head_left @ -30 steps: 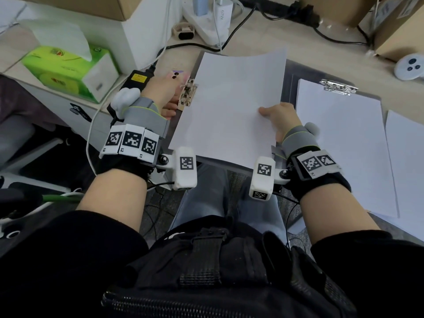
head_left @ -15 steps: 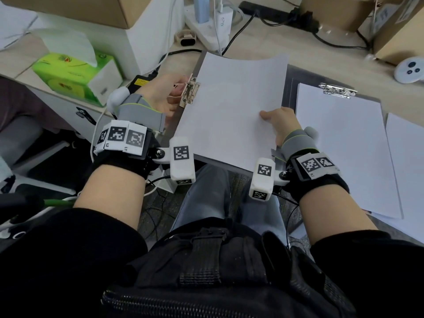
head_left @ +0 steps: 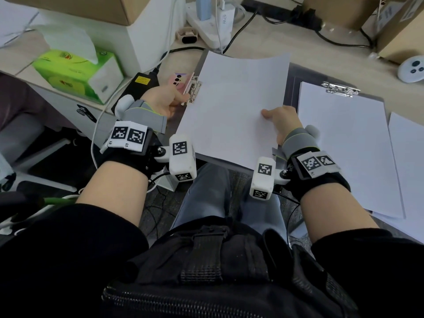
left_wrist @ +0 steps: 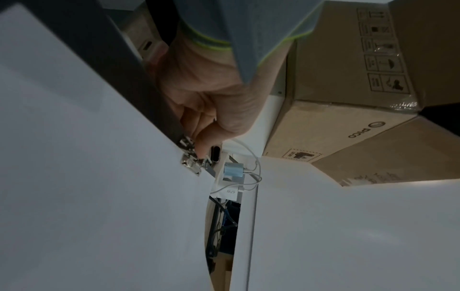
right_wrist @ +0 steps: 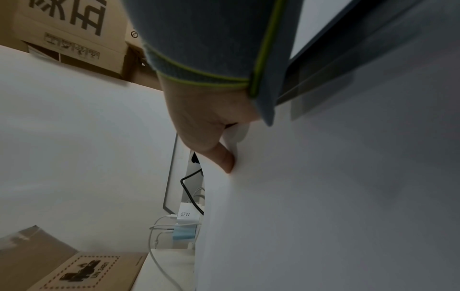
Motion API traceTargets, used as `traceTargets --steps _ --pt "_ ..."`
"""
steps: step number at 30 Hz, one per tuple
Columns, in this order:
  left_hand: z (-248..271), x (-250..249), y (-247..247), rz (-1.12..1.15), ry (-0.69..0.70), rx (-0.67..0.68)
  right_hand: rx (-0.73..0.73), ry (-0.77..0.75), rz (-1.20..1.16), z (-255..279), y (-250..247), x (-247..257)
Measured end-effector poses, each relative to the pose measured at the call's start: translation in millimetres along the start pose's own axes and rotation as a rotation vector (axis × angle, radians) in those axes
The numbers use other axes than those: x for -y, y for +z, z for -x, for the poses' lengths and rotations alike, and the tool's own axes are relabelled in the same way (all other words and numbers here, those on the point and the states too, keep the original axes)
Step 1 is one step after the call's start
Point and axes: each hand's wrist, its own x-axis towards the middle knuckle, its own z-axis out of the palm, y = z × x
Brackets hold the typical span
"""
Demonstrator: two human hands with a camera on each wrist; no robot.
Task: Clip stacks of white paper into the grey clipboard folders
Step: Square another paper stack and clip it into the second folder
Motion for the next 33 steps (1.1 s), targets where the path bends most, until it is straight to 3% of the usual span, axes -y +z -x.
traceTargets --steps 4,13,17,21,25,28,33 --pt "-9 7 3 -0.065 0.061 -0.138 0.011 0.005 -0.011 1 1 0" --pt "-9 6 0 -0.103 0.089 -0.159 0.017 0.017 -0.028 2 1 4" --pt "-5 3 1 -0.174 0.072 -0.150 -0.077 -0.070 -0.014 4 -2 4" --pt "7 0 9 -0.347 0.123 -0.258 -0.185 -0.153 0.130 12 -10 8" --pt "28 -8 13 -0.361 0.099 -0.143 -0.169 -0.183 0.162 18 -19 2" --pt "45 -18 16 -0.306 0.226 -0.067 -0.082 -0.191 0.223 23 -20 1" --pt "83 -33 26 -0.200 0.462 -0.053 0.041 -0.238 0.299 42 -23 8"
